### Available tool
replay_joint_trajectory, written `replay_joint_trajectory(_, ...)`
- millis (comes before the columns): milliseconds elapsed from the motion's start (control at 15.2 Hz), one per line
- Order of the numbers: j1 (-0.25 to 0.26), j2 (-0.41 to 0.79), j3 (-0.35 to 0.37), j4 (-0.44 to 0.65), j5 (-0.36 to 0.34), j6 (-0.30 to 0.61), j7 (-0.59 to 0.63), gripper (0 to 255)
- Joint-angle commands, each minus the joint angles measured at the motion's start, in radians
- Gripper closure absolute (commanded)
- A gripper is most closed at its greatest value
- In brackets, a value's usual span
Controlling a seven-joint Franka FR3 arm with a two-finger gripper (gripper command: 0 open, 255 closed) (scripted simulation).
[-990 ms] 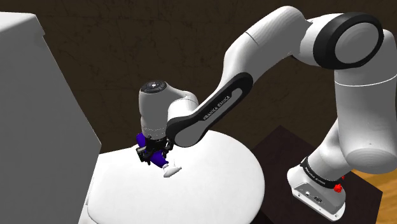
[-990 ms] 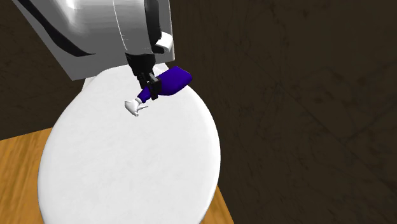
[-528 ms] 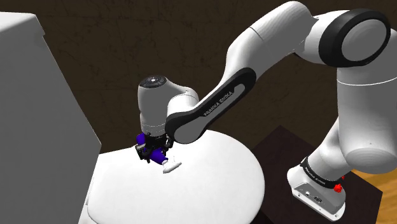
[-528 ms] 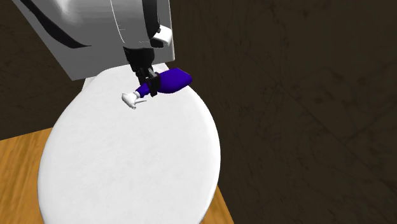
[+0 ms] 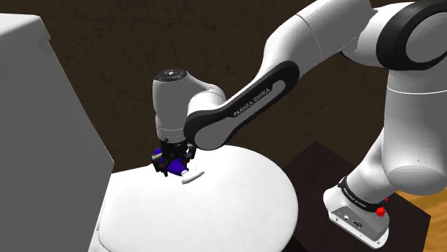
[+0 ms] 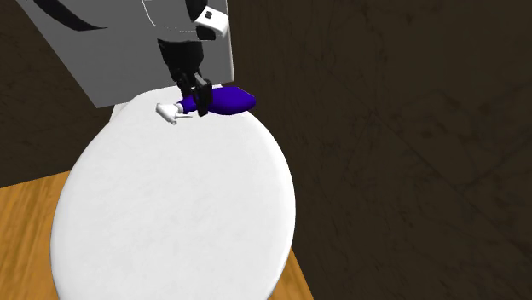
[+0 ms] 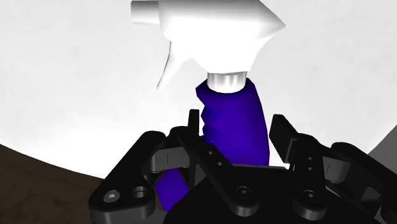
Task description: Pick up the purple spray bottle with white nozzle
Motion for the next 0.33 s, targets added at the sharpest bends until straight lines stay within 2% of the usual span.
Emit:
replay_joint_trajectory(0,-0.003,-0.016,0.008,0.007,0.011,-0.022,-0.004,255)
replay_joint_trajectory(264,-0.009,-0.033,0.015,0.014,0.022,-0.044,-0.010,255)
